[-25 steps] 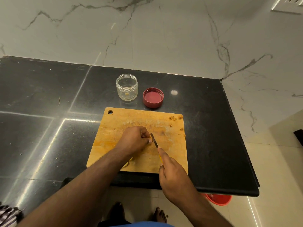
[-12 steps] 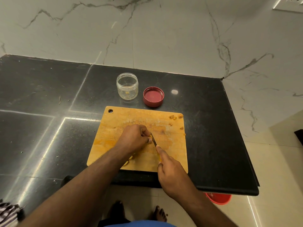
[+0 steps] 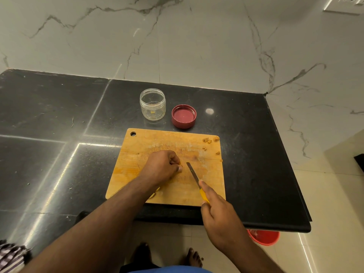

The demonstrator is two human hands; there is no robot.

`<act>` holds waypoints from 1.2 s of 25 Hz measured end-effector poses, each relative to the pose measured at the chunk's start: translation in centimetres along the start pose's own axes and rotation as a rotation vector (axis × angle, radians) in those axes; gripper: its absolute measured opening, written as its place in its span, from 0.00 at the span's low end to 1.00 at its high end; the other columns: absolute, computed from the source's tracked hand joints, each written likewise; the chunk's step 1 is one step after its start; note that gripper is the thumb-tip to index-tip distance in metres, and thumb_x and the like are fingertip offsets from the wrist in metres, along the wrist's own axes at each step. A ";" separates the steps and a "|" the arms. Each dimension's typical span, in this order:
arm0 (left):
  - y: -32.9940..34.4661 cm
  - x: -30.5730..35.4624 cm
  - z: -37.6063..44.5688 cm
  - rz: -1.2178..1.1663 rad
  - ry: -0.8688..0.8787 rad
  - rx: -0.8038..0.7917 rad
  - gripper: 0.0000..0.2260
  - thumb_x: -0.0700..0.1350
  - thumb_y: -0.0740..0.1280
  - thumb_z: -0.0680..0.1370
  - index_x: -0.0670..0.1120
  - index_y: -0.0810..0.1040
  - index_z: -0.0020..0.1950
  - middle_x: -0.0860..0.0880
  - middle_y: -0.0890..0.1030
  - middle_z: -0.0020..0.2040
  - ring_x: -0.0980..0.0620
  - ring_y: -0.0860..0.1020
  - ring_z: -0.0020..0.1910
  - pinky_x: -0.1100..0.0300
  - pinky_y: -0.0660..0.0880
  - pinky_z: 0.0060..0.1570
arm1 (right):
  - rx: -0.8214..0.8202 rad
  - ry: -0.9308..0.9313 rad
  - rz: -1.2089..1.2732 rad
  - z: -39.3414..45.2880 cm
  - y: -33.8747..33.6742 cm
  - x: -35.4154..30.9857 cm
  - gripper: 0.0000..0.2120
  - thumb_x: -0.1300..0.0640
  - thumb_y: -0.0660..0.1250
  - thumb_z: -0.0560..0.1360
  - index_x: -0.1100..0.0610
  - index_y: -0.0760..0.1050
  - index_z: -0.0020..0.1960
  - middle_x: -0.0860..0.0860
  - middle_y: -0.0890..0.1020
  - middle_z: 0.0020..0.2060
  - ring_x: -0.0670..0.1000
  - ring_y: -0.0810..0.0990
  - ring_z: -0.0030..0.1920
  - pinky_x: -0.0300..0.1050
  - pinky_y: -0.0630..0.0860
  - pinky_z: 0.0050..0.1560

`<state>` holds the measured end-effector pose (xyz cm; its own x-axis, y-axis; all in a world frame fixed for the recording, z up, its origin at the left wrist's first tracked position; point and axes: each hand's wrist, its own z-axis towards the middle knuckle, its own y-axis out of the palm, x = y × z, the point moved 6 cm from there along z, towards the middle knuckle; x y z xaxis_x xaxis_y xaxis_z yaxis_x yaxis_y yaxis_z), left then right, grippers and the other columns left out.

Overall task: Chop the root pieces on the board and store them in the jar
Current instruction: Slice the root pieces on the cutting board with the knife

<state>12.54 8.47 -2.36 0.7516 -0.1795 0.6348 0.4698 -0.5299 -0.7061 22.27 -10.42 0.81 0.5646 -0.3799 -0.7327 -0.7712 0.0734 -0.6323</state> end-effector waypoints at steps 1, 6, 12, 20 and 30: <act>0.0 0.0 0.0 0.003 0.001 0.006 0.08 0.47 0.75 0.76 0.52 0.83 0.54 0.56 0.81 0.48 0.58 0.77 0.48 0.66 0.72 0.42 | -0.004 -0.009 -0.015 0.2 0.0 -0.2 0.26 0.54 0.54 0.83 0.41 0.52 0.78 0.42 0.72 0.66 0.39 0.75 0.53 0.36 0.74 0.53; 0.1 0.1 0.1 0.012 0.011 0.017 0.08 0.46 0.75 0.76 0.50 0.84 0.55 0.54 0.83 0.49 0.56 0.78 0.50 0.64 0.73 0.46 | -0.011 -0.034 -0.046 1.3 0.7 -0.9 0.25 0.54 0.53 0.83 0.43 0.52 0.79 0.45 0.69 0.70 0.40 0.70 0.62 0.37 0.72 0.61; 0.0 0.2 0.0 0.011 0.028 0.020 0.07 0.45 0.74 0.77 0.50 0.84 0.55 0.54 0.83 0.48 0.57 0.78 0.48 0.64 0.74 0.46 | -0.029 -0.050 -0.084 2.1 1.5 -1.3 0.26 0.55 0.53 0.84 0.45 0.51 0.79 0.47 0.70 0.70 0.39 0.68 0.59 0.33 0.68 0.59; 0.0 0.2 0.1 0.023 0.031 0.019 0.07 0.44 0.74 0.77 0.50 0.84 0.54 0.55 0.82 0.48 0.59 0.77 0.46 0.67 0.70 0.40 | -0.038 -0.068 -0.074 2.4 1.6 -1.3 0.25 0.54 0.53 0.83 0.45 0.52 0.79 0.47 0.71 0.69 0.44 0.72 0.63 0.41 0.73 0.62; -0.2 0.2 0.2 0.053 0.030 0.021 0.03 0.45 0.74 0.77 0.51 0.85 0.50 0.56 0.82 0.45 0.60 0.77 0.42 0.69 0.69 0.35 | -0.061 -0.086 -0.151 3.8 1.1 -1.6 0.25 0.54 0.52 0.83 0.45 0.54 0.78 0.48 0.75 0.61 0.45 0.75 0.54 0.45 0.76 0.55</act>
<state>12.67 8.76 -2.15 0.7619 -0.2318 0.6048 0.4394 -0.5011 -0.7455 21.66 -6.28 0.34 0.6963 -0.3016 -0.6514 -0.6908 -0.0350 -0.7222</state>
